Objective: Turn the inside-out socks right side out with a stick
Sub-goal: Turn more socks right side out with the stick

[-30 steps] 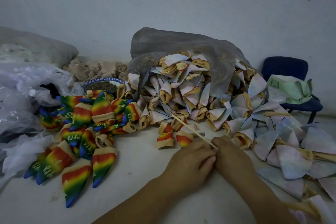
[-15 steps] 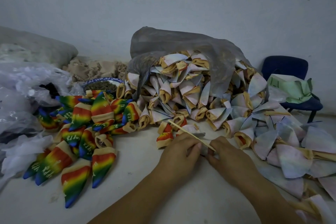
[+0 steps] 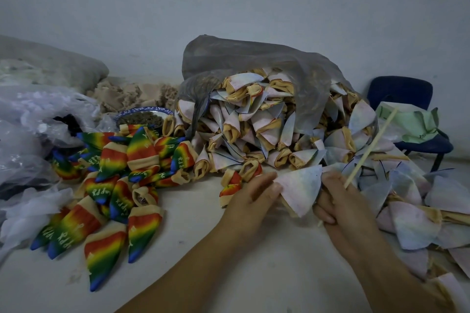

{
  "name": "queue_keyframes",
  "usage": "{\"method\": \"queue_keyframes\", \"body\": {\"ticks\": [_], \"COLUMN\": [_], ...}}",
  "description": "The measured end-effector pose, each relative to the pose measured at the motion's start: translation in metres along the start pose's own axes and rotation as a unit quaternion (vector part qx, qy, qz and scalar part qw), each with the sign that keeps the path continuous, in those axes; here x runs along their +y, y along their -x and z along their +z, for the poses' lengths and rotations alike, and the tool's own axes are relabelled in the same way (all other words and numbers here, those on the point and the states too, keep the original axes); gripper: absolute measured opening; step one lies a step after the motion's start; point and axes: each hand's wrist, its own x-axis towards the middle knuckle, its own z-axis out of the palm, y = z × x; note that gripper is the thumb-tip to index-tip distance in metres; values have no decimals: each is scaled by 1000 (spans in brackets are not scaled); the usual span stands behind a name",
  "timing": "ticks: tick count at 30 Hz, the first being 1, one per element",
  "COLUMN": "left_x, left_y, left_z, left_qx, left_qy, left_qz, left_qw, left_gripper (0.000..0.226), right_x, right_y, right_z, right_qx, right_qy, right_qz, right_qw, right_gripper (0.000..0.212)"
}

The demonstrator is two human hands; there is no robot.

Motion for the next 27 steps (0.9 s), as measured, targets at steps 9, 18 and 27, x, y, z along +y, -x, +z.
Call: {"method": "queue_keyframes", "body": {"ticks": [9, 18, 27], "left_x": [-1, 2, 2], "left_y": [-4, -1, 1], "left_z": [-4, -1, 1], "left_qx": [38, 42, 22], "left_qy": [178, 270, 140], "left_qz": [-48, -73, -31], "left_qw": [982, 959, 989], "left_gripper": [22, 41, 18], "right_x": [8, 20, 22], "right_y": [7, 21, 22], "right_z": [6, 31, 32], "right_qx": [4, -61, -57], "right_qy": [47, 480, 430], "right_qz": [3, -252, -265], "right_qw": [999, 838, 861], "right_gripper": [16, 39, 15]}}
